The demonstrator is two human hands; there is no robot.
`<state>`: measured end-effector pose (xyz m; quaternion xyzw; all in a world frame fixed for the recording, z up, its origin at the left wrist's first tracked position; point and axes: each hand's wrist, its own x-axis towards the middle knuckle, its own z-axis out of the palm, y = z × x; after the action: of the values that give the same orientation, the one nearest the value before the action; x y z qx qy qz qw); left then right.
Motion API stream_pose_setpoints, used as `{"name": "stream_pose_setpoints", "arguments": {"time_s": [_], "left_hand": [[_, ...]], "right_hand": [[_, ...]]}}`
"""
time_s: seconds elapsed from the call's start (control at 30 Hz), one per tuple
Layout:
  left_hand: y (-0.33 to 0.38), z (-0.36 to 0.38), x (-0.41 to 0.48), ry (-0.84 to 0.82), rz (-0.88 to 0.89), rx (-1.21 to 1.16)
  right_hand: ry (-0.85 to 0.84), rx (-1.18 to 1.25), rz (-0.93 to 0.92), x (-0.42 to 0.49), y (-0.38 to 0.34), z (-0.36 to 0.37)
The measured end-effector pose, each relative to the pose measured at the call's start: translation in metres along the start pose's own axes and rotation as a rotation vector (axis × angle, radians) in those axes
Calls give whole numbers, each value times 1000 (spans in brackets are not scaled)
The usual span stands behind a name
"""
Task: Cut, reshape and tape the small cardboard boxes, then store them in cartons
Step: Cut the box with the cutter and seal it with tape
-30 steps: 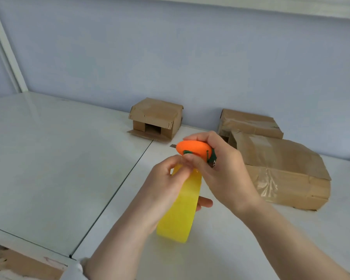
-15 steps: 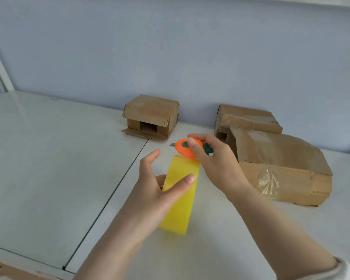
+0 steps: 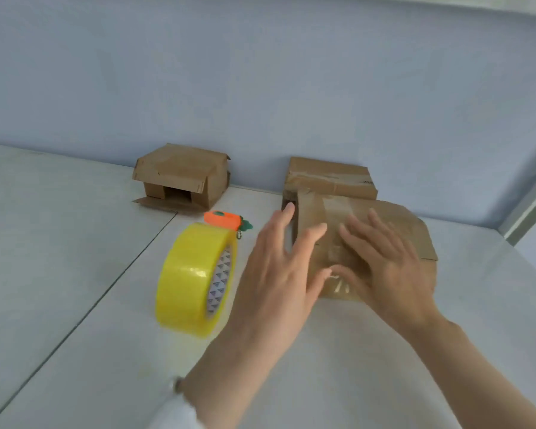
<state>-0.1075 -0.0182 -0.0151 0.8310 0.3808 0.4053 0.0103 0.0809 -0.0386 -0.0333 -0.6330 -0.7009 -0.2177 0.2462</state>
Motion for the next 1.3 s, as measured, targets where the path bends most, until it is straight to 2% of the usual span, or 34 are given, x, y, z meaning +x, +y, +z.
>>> {"name": "stream_pose_setpoints", "arguments": {"time_s": [0.07,0.13,0.27,0.37,0.47,0.57,0.8,0.83,0.93,1.0,1.1,1.23,1.3], "left_hand": [[4,27,9,-260,-168,-92],[-1,48,12,-395,-312,-200],[1,61,14,-336,-468,-460],[5,62,12,-287,-495,-520],[13,60,7,-258,-481,-556],[27,58,1,-230,-458,-585],[54,50,-24,-206,-371,-544],[56,46,-27,-222,-332,-529],[59,36,-30,-263,-221,-487],[60,30,-27,-264,-159,-485],[65,17,-13,-140,-65,-550],[68,3,17,-23,121,-500],[64,5,28,57,155,-517]], "right_hand": [[-20,-51,-64,-4,4,10],[11,-69,-99,-6,9,16],[5,-73,-180,-5,21,20],[-62,-60,-255,-9,37,15],[-33,83,-241,-13,48,5],[39,99,-156,-14,51,-1],[21,194,-268,-30,66,-12],[-7,204,-224,-32,70,-17],[-175,354,63,-38,77,-32],[-231,411,162,-42,78,-37],[-170,564,204,-47,74,-40],[-133,875,369,-55,61,-43],[-103,989,456,-59,54,-41]]}}
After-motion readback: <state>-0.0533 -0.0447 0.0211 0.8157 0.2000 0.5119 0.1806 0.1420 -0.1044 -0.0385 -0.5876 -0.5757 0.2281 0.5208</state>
